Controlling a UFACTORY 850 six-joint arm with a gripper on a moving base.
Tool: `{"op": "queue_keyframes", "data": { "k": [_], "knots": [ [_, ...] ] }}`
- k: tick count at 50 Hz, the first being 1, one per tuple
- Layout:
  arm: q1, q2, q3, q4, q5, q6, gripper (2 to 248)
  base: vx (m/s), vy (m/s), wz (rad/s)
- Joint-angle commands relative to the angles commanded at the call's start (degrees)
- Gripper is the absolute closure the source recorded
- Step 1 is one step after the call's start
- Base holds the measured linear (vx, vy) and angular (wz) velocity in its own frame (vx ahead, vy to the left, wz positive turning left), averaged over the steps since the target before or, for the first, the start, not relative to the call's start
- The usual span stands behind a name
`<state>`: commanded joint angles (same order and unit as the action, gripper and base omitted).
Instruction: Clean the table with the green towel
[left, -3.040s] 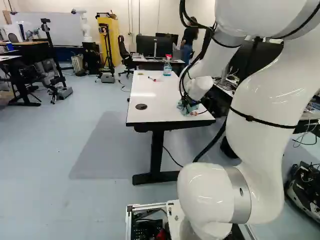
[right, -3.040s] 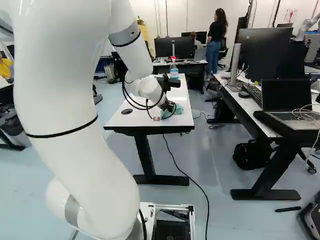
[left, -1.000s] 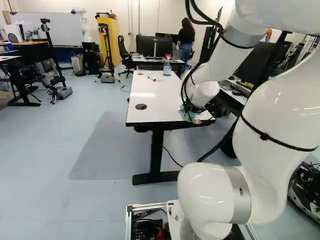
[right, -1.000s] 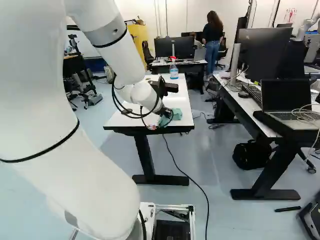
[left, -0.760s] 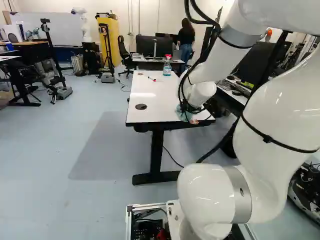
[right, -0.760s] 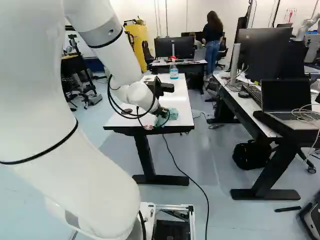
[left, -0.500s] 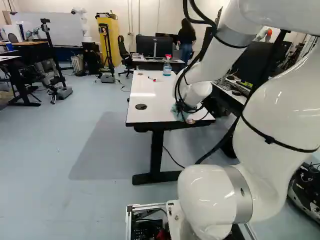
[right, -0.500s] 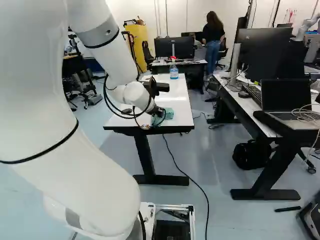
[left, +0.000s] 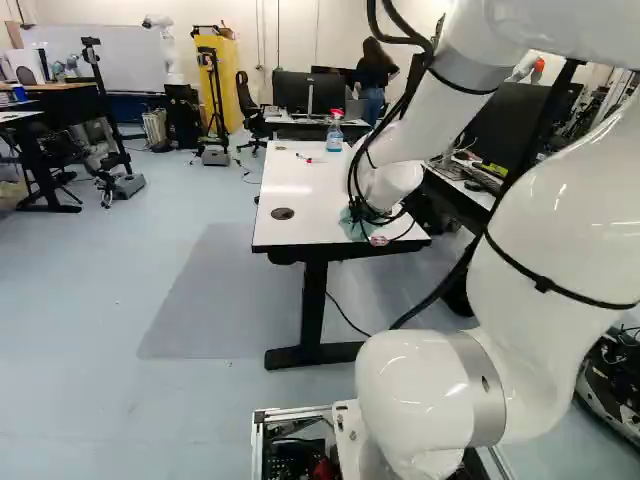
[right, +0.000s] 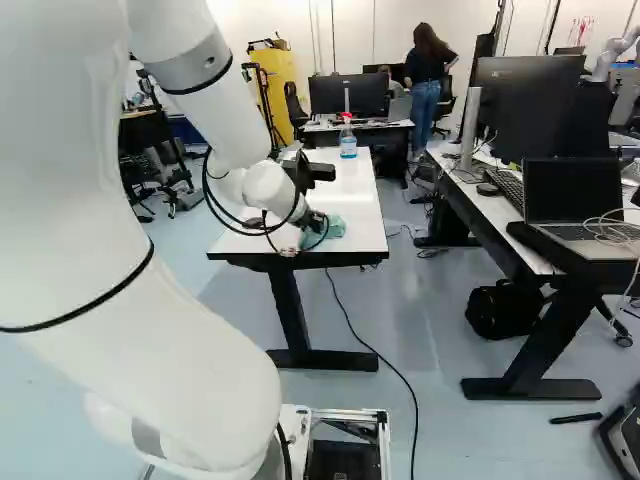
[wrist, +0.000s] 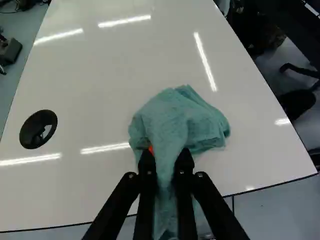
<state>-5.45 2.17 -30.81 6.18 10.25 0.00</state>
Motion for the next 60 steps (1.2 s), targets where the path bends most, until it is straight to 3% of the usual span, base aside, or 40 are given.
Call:
{"op": "queue_keyframes", "data": {
  "k": [19,43,60],
  "knots": [
    [0.1,2.4,-0.6,0.0,-2.5,0.0,205,0.000,0.000,0.000],
    [0.3,1.2,-5.4,0.0,-11.1,0.0,205,0.000,0.000,0.000],
    [-2.0,1.1,-8.2,0.0,-18.3,0.0,205,0.000,0.000,0.000]
  ]
}}
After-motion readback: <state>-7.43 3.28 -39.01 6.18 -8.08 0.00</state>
